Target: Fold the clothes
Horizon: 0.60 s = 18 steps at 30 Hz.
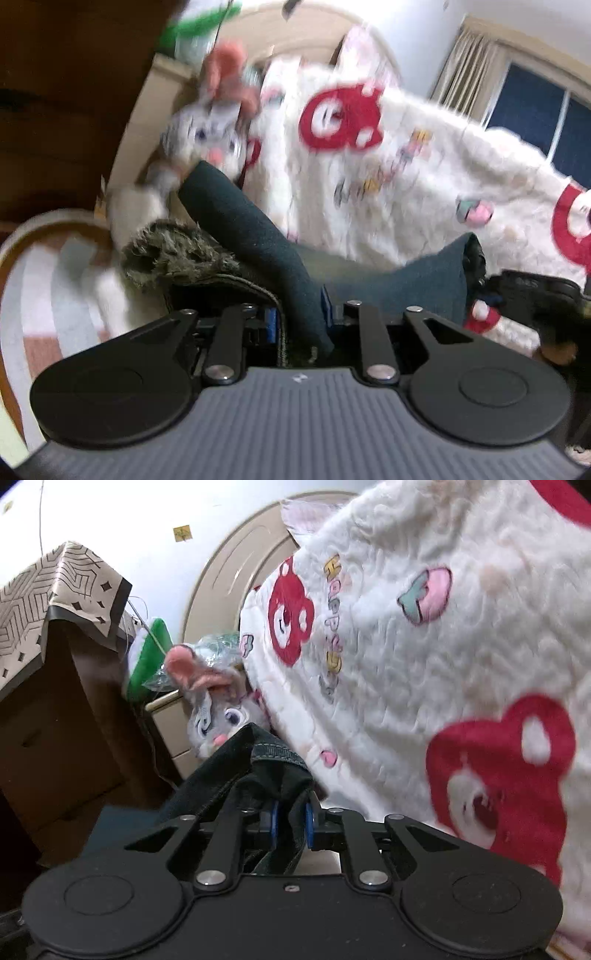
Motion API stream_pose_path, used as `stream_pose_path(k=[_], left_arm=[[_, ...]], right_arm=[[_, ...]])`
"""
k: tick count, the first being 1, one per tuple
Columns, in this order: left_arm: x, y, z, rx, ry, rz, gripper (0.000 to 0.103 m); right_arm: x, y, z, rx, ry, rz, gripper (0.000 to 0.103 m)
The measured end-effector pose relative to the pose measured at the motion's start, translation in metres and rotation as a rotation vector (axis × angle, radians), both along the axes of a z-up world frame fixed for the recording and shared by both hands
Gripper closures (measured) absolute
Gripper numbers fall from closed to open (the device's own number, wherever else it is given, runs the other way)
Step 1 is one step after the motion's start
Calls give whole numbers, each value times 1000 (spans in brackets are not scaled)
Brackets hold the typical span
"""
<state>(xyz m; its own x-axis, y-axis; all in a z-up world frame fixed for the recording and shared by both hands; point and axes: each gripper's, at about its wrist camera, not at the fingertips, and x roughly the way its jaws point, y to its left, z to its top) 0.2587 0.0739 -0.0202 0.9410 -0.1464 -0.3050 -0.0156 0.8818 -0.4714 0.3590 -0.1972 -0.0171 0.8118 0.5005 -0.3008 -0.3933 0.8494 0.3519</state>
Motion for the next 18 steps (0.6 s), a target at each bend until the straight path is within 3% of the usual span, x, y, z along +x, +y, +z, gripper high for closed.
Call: stream_pose_path(k=[3, 6, 13, 17, 18], left_arm=[[2, -4, -3, -16, 73, -4, 67], [-3, -3, 8, -12, 83, 13, 62], [13, 2, 46, 134, 3, -38, 62], [22, 4, 68, 217, -44, -68, 54], [24, 5, 74, 238, -55, -75, 54]], right_arm=[[-5, -7, -8, -30, 26, -43, 84], [-9, -15, -16, -60, 52, -86, 77], [-20, -32, -35, -130, 112, -187, 71], [-27, -17, -4, -163, 12, -134, 67], [-25, -10, 3, -182, -4, -107, 59]])
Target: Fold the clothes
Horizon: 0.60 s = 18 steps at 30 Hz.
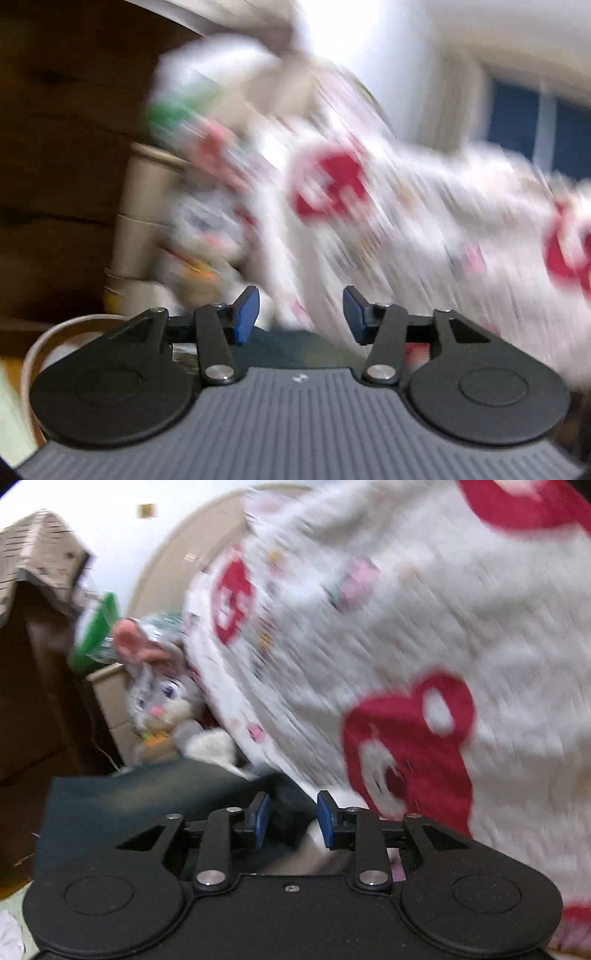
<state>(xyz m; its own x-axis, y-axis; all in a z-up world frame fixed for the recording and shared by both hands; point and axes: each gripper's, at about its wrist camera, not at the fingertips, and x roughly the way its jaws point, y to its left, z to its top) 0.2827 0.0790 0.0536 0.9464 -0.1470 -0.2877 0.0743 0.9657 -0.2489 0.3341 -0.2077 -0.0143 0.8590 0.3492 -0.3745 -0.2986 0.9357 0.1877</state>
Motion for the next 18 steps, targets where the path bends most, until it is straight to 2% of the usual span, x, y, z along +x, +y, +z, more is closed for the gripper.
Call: stream_pose_path(k=[1, 3, 5, 8, 12, 15, 18], left_arm=[[3, 1, 3, 19, -4, -6, 54], [10, 2, -6, 47, 31, -7, 54], [17, 3, -15, 75, 65, -8, 55], [29, 5, -28, 117, 117, -9, 55], [44, 7, -45, 173, 187, -11, 55], [53, 8, -57, 210, 235, -11, 56], [50, 12, -59, 194, 237, -4, 56]], right_arm=[[5, 9, 5, -25, -3, 35, 52], [17, 26, 11, -73, 4, 100, 47], [31, 42, 4, -116, 43, 150, 44], [47, 50, -25, -178, 92, 155, 44], [34, 35, -61, -99, 29, 131, 44], [32, 33, -61, -62, 43, 94, 44], [16, 43, -42, -65, 24, 102, 42]])
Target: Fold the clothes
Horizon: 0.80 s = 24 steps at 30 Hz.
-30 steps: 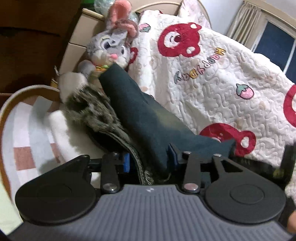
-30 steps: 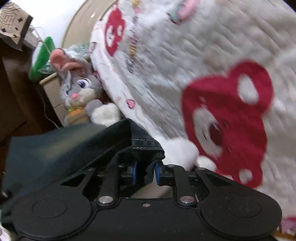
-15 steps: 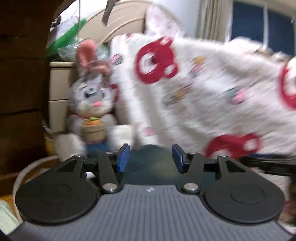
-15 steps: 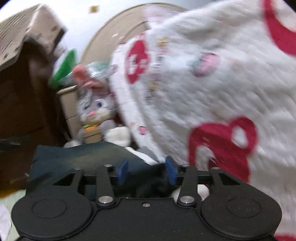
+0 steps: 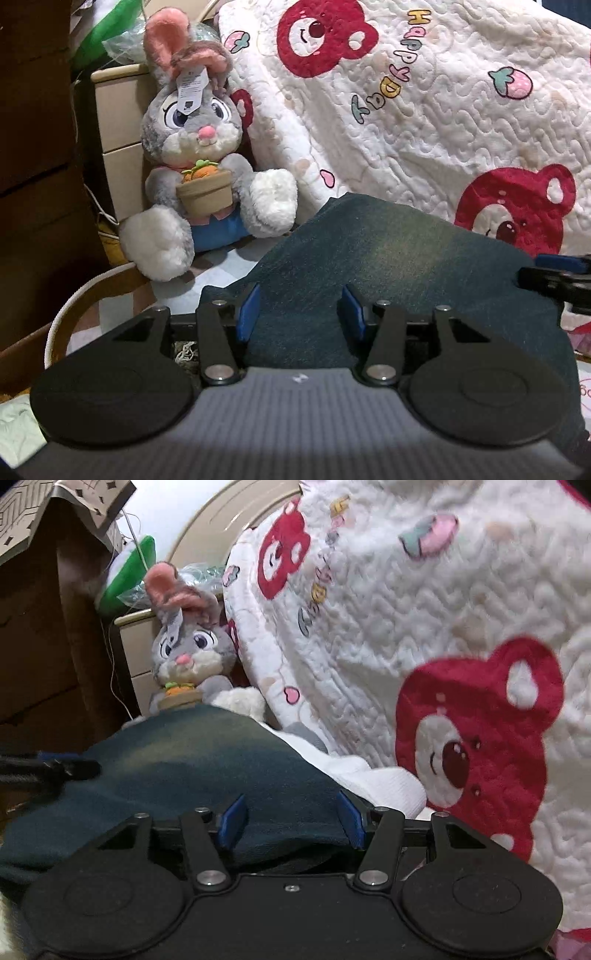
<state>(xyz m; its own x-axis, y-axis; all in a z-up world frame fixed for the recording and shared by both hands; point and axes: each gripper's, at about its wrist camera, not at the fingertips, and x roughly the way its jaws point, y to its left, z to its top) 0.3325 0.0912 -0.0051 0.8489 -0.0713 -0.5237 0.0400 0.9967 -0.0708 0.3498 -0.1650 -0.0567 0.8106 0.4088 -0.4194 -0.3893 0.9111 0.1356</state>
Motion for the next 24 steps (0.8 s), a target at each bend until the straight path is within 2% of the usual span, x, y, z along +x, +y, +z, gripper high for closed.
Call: stream_pose_path(k=[4, 7, 9, 10, 13, 15, 19, 22, 24], left_arm=[[2, 4, -1, -16, 3, -14, 56], [5, 4, -1, -10, 20, 0, 54], [7, 3, 0, -1, 23, 13, 54], [8, 2, 0, 4, 23, 17, 54], [-2, -2, 7, 33, 21, 28, 54], [-21, -7, 15, 44, 7, 27, 47], [-81, -26, 32, -18, -92, -70, 32], [-97, -53, 21, 22, -54, -164, 29], [-101, -69, 8, 73, -35, -140, 28]], right_arm=[[-48, 33, 8, -39, -36, 197, 40], [-82, 50, -2, -82, -77, 224, 40], [-92, 41, -7, 17, -30, 229, 40], [-96, 38, -12, 29, -8, 234, 39], [-111, 32, -37, -27, 41, 252, 39], [-121, 28, -54, -64, 75, 264, 39], [-133, 2, -64, -55, 85, 187, 38], [-138, -17, -64, -29, 80, 134, 38], [-143, -25, -63, -17, 74, 105, 38]])
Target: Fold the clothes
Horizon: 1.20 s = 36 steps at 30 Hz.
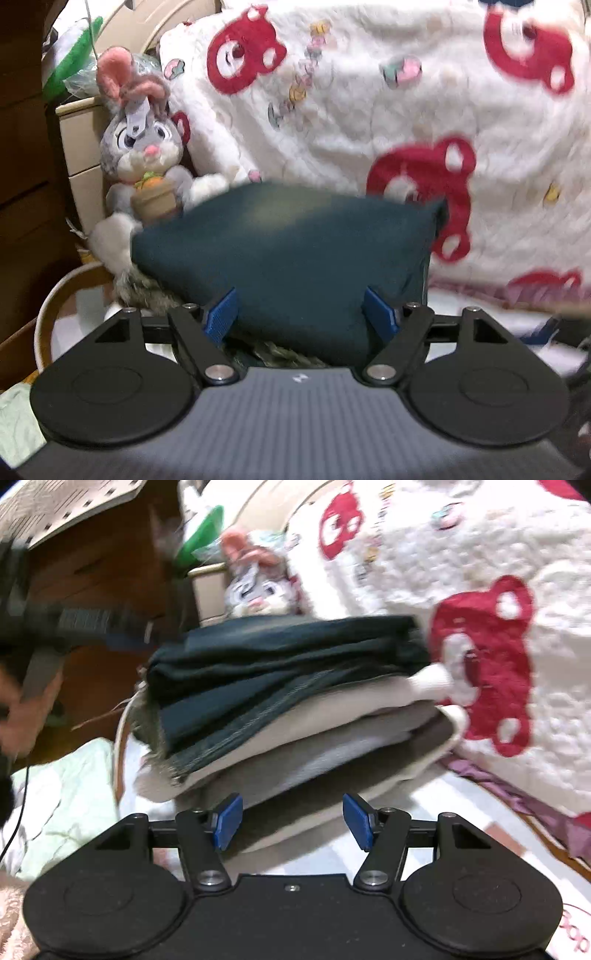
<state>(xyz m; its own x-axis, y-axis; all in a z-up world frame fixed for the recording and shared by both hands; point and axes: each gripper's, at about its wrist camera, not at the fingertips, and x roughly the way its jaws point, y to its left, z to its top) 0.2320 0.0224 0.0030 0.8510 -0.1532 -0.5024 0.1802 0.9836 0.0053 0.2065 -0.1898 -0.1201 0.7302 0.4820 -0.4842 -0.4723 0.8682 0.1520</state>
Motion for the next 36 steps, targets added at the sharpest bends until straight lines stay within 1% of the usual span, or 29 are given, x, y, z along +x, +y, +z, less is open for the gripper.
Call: stream_pose_path(k=[1, 3, 4, 6, 8, 11, 12, 13, 15, 17, 18, 19, 24, 29, 32, 36], left_arm=[[-3, -5, -4, 10, 3, 16, 28], [-6, -9, -9, -4, 45, 28, 28], [-8, -11, -12, -12, 72, 33, 27], [-9, -12, -24, -37, 153, 41, 28], [-20, -14, -36, -58, 180, 64, 28], [-49, -32, -36, 57, 157, 62, 28], [-58, -39, -34, 77, 162, 62, 27], [-67, -44, -32, 91, 166, 62, 26], [-82, -52, -25, 84, 161, 61, 15], [-94, -59, -18, 86, 148, 50, 8], [-99, -63, -15, 90, 142, 46, 5], [-103, -67, -14, 104, 139, 44, 5], [-125, -85, -14, 164, 169, 56, 5], [-156, -93, -9, 160, 192, 51, 5], [-174, -98, -7, 158, 206, 48, 5], [-199, -102, -3, 181, 187, 53, 5]], right_arm=[[-2, -4, 0, 5, -3, -15, 37], [-7, -13, 1, 16, -8, -44, 36], [-10, -17, 2, 22, -10, -59, 36], [-15, -25, 2, 33, -16, -88, 36], [-20, -33, 3, 44, -21, -118, 35], [-30, -45, 5, 64, -29, -158, 35], [-37, -48, 7, 76, -31, -167, 35], [-45, -51, 9, 89, -34, -177, 33], [-61, -61, 8, 174, -18, -179, 31], [-78, -71, 6, 274, 2, -175, 22], [-86, -76, 5, 324, 13, -173, 13], [-95, -78, 5, 341, 10, -176, 13], [-144, -79, 7, 319, -47, -213, 13], [-181, -78, 16, 264, -103, -263, 11], [-193, -74, 20, 240, -115, -275, 10], [-213, -67, 17, 228, -117, -306, 10]])
